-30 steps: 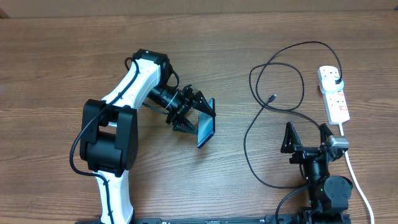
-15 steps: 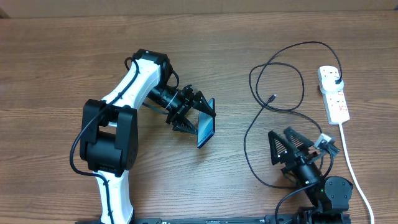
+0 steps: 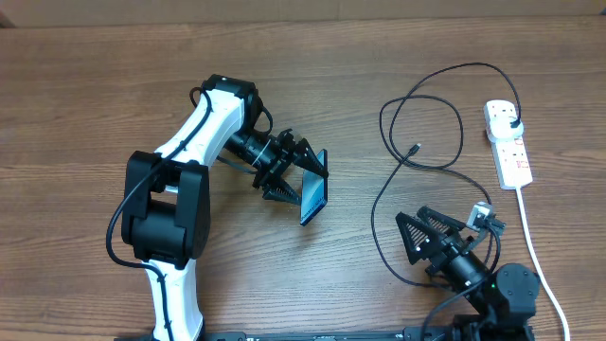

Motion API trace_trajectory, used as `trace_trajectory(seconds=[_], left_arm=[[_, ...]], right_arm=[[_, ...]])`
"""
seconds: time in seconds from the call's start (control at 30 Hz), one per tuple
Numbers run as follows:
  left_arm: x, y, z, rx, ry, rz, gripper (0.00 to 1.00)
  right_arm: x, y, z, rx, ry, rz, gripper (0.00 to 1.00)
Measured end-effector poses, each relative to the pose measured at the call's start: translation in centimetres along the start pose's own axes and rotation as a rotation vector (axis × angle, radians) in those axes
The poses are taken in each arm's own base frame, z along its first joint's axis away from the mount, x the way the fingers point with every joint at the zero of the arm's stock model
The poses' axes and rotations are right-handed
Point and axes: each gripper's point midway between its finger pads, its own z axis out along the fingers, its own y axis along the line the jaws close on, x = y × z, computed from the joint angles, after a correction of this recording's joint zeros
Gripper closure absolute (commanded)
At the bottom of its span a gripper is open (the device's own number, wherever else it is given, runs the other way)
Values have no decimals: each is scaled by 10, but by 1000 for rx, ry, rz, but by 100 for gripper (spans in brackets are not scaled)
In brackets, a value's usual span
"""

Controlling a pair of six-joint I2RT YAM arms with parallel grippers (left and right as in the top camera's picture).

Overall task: Plug charger to phone and switch on socket
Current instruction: 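Move the right gripper toward the held phone's lower edge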

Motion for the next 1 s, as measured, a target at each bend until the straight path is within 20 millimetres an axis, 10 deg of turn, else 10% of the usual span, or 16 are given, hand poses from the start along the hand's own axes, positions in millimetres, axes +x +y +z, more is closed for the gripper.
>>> trace_trajectory(seconds=[0.7,1.0], left_arm=[[0,-1,0,4,2,1,33],[0,-1,0,4,2,1,32]], right_arm=[[-90,57,-17,426,257,105,0],[-88,89,8,257,367,222,0]])
